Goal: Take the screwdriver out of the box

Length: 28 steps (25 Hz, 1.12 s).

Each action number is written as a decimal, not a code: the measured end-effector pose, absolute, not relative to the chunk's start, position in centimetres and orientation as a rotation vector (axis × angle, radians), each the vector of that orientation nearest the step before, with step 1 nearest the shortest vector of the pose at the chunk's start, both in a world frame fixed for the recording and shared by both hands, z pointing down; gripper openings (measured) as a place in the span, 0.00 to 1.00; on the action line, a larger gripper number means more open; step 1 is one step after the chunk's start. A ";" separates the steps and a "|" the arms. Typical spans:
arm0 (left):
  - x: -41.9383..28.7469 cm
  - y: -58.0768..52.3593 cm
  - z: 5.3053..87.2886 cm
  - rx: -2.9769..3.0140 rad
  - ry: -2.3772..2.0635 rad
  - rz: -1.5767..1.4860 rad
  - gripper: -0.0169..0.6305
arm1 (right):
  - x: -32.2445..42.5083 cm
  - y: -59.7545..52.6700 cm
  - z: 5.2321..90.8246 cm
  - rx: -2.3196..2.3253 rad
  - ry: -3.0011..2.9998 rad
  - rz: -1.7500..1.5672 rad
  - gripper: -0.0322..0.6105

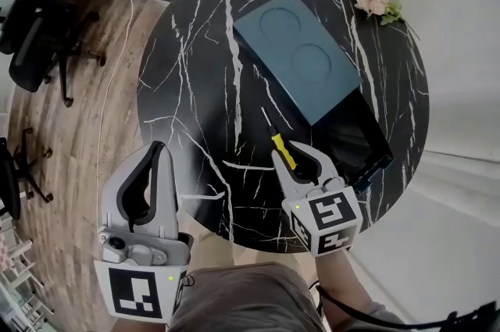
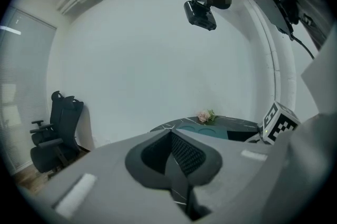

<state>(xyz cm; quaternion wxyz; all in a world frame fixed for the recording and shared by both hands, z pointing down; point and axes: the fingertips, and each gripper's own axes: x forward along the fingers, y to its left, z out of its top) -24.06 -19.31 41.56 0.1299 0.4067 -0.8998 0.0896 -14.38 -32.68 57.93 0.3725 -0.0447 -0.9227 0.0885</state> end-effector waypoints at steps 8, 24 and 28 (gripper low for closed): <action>-21.1 -19.6 33.5 1.144 -2.820 0.219 0.03 | -14.9 -32.5 45.2 -0.210 -2.649 0.190 0.17; -14.1 -19.5 19.0 1.060 -3.204 0.214 0.03 | -11.8 -31.7 22.3 -0.340 -3.176 -0.158 0.09; -13.4 -19.4 18.8 1.052 -3.219 0.229 0.03 | -11.3 -31.2 22.1 -0.361 -3.181 -0.190 0.09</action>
